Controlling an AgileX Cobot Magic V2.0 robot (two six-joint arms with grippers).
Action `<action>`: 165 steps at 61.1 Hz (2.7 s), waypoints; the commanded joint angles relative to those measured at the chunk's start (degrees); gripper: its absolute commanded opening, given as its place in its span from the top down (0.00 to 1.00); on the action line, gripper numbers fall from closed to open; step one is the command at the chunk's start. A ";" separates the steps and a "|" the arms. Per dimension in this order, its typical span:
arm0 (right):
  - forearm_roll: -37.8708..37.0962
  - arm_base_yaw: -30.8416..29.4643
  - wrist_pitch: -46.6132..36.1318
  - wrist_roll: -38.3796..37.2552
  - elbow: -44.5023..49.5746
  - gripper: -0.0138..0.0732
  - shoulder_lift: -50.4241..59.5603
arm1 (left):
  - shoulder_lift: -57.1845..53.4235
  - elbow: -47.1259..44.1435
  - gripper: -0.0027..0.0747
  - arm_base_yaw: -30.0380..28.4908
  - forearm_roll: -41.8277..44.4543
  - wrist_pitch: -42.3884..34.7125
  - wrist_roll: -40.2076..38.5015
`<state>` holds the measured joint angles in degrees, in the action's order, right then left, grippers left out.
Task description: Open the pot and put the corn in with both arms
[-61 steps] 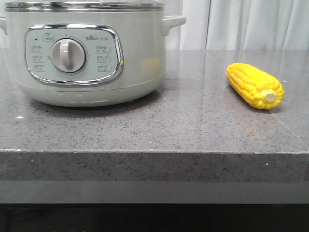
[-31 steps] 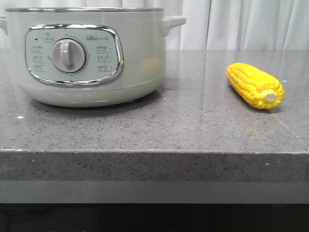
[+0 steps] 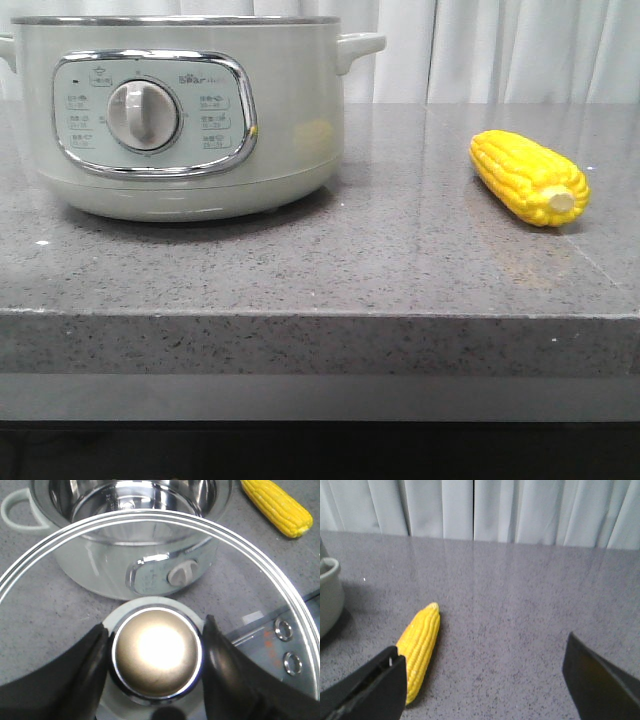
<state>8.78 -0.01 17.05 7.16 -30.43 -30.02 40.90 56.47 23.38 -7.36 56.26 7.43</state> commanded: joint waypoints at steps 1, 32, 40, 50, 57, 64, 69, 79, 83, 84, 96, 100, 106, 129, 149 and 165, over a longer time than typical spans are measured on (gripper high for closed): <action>-0.21 -0.23 -5.10 -0.01 -1.69 0.10 -3.32 | -6.16 -2.16 0.68 0.40 -2.82 -6.96 -0.40; 11.36 7.67 2.94 -0.01 -19.02 0.10 -37.10 | -24.05 -10.45 0.68 0.40 -3.92 -3.45 -0.50; 13.88 7.91 6.88 -0.01 -25.97 0.10 -46.62 | -24.05 -10.45 0.68 0.40 -3.92 -3.45 -0.50; 14.82 7.91 9.44 -0.01 -31.89 0.10 -55.57 | -24.05 -10.45 0.68 0.40 -3.92 -3.56 -0.50; 14.82 7.91 10.41 -0.01 -33.72 0.11 -58.84 | -24.05 -10.45 0.68 0.40 -3.92 -3.56 -0.50; 14.82 8.19 10.73 0.23 -34.27 0.21 -59.77 | -24.05 -10.45 0.68 0.40 -3.92 -3.56 -0.50; 14.82 8.38 10.46 0.62 -34.46 0.35 -59.77 | -24.05 -10.45 0.68 0.40 -3.92 -3.56 -0.50; 14.82 8.38 10.54 0.62 -34.68 0.52 -59.46 | -24.05 -10.45 0.68 0.40 -3.92 -3.56 -0.50; 14.82 8.38 11.19 0.74 -35.52 0.55 -58.81 | -24.05 -10.45 0.68 0.40 -3.92 -3.56 -0.50; 14.82 8.38 11.27 0.88 -35.74 0.55 -58.57 | -24.05 -10.45 0.68 0.40 -3.92 -3.56 -0.50; 14.84 8.45 11.35 3.29 -41.67 0.56 -53.79 | -24.05 -10.45 0.68 0.40 -3.92 -3.56 -0.50; 14.91 9.03 11.21 3.37 -44.81 0.56 -52.91 | -24.05 -10.45 0.69 0.40 -3.92 -3.56 -0.50; 14.91 12.01 11.83 4.44 -51.81 0.56 -53.48 | -24.05 -10.45 0.70 0.40 -3.92 -3.56 -0.50; 14.91 30.46 13.38 5.97 -73.73 0.56 -68.96 | -24.05 -10.45 0.75 0.40 -3.92 -3.56 -0.50; 14.91 33.55 17.57 6.03 -76.30 0.42 -76.94 | -24.05 -10.45 0.75 0.40 -3.92 -3.56 -0.50; 14.91 33.55 18.37 6.03 -76.47 0.22 -77.06 | -24.05 -10.45 0.75 0.40 -3.92 -3.56 -0.50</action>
<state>22.85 33.53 38.33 12.52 -104.66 -110.66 16.29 44.02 23.38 -9.60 60.96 7.21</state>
